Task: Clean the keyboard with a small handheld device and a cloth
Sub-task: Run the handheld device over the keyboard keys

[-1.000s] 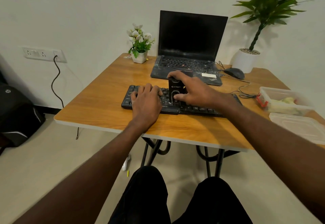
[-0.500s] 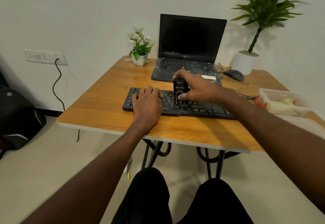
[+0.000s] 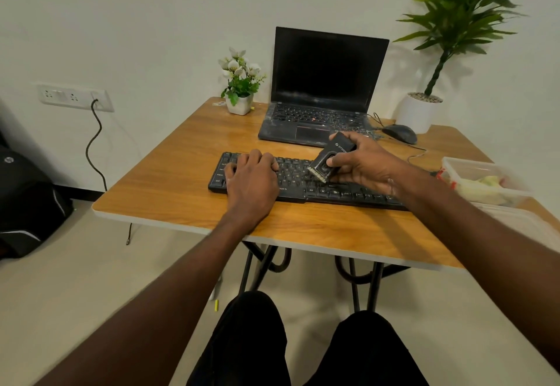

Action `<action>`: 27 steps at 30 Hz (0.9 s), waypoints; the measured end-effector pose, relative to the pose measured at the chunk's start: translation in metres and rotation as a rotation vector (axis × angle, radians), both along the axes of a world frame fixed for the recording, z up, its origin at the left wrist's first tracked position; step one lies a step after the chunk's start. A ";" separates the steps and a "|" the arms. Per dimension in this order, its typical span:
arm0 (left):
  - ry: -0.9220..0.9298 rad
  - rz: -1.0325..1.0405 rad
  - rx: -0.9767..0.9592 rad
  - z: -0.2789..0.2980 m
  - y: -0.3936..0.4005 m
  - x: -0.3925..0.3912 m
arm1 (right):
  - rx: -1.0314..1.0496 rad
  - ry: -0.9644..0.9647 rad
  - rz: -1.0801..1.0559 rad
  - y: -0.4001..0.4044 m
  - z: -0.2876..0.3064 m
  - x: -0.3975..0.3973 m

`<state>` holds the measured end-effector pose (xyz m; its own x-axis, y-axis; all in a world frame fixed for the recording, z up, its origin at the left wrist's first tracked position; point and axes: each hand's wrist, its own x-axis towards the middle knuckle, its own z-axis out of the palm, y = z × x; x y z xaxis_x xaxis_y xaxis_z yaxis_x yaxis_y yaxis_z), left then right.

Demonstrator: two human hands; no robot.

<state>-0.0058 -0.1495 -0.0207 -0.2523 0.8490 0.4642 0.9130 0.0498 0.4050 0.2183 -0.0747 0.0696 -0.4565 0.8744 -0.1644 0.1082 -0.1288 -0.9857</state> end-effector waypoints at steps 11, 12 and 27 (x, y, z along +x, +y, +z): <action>0.028 0.012 -0.013 -0.002 0.002 0.000 | -0.102 0.134 -0.107 -0.003 -0.006 -0.010; 0.031 0.012 -0.014 -0.002 0.002 0.000 | -0.114 0.151 -0.100 -0.005 -0.005 -0.011; 0.162 -0.065 0.058 -0.001 -0.001 0.009 | 0.313 -0.204 -0.184 -0.014 -0.006 -0.015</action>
